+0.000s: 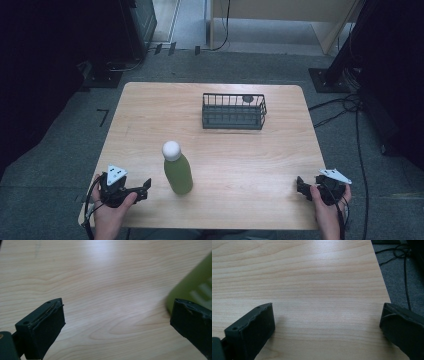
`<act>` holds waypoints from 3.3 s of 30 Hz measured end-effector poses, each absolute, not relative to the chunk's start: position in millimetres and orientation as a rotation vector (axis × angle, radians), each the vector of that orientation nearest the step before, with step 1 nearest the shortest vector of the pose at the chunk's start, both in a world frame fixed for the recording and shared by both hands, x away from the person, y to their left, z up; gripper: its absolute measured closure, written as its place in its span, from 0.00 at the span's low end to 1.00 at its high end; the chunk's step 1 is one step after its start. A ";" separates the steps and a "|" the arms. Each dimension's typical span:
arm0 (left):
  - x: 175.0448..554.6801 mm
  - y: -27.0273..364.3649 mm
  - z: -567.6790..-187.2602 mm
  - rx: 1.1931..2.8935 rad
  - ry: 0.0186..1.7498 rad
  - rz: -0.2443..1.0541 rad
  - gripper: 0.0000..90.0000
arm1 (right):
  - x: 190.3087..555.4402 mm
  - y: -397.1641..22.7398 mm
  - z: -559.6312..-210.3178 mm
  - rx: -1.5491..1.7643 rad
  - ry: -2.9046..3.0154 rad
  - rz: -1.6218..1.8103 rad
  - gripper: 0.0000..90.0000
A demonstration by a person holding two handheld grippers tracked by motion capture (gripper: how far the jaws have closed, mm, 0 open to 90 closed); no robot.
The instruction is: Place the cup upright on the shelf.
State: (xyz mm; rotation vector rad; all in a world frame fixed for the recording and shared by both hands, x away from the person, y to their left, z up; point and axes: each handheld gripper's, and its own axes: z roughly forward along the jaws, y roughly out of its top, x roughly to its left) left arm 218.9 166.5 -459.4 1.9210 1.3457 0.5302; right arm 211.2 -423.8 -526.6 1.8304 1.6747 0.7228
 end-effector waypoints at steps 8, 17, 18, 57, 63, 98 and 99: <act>206.6 147.1 -447.3 1.916 1.258 0.472 0.00 | 211.2 -423.8 -526.6 1.830 1.675 0.722 0.00; 199.3 124.9 -442.7 1.903 1.189 0.400 0.00 | 212.0 -422.2 -526.6 1.835 1.669 0.721 0.00; 198.9 123.0 -441.7 1.900 1.183 0.392 0.00 | 212.0 -422.1 -526.6 1.836 1.669 0.720 0.00; 223.2 63.9 -426.6 1.798 1.151 0.435 0.18 | 205.2 -413.7 -525.8 1.712 1.803 0.799 0.08; 226.2 65.7 -425.7 1.794 1.143 0.454 0.21 | 204.3 -414.1 -525.8 1.702 1.815 0.804 0.08; 263.5 48.5 -401.3 1.805 1.052 0.431 0.23 | 203.8 -413.9 -525.7 1.706 1.814 0.807 0.08; 265.9 47.9 -399.7 1.805 1.051 0.430 0.23 | 203.8 -413.8 -525.7 1.707 1.814 0.807 0.08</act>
